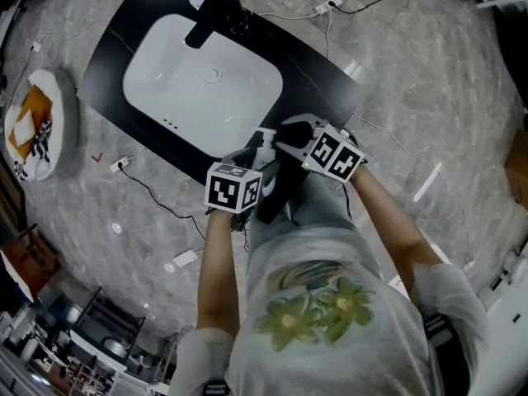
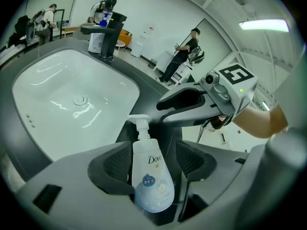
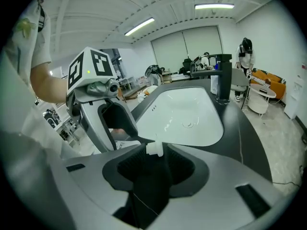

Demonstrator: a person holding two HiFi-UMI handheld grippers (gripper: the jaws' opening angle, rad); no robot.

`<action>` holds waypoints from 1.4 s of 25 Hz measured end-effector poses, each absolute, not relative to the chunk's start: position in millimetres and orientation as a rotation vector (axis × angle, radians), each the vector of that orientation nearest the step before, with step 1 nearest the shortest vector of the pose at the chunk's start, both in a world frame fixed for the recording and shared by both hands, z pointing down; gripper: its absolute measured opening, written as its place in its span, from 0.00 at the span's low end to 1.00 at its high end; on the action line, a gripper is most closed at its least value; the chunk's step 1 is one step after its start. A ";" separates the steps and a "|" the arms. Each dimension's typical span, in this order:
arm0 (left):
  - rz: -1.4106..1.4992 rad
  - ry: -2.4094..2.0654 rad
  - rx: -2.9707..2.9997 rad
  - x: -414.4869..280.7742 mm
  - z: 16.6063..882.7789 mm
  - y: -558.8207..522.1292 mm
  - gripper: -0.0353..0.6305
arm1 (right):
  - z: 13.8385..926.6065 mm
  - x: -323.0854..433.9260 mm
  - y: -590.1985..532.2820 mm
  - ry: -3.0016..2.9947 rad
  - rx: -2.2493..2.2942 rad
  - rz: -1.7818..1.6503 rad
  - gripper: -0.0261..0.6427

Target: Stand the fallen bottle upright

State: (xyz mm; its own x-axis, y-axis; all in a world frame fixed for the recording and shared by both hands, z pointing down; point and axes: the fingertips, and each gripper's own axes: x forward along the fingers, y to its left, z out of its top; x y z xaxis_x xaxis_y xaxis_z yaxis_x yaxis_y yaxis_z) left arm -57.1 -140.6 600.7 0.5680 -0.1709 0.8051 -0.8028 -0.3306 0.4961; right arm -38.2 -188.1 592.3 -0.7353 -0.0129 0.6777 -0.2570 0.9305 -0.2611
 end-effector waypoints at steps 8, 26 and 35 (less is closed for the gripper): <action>0.815 -0.729 1.768 -52.5 614.9 -141.9 0.51 | 612.9 -39.2 -189.4 -2.313 0.095 0.391 0.22; 0.797 -0.572 1.701 -49.3 633.4 -141.9 0.43 | 631.2 -43.1 -190.6 -2.289 -0.044 0.377 0.20; 0.736 -0.542 1.704 -50.3 632.8 -142.4 0.41 | 628.8 -44.7 -192.8 -2.318 -0.022 0.334 0.14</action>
State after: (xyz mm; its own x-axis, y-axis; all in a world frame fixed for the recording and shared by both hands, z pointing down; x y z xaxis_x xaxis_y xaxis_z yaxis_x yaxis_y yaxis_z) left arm -50.3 -142.4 632.8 0.6973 0.0207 0.7165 -0.6905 -0.2487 0.6792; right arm -44.7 -192.8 628.8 -0.6971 0.1180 0.7072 -0.0863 0.9654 -0.2461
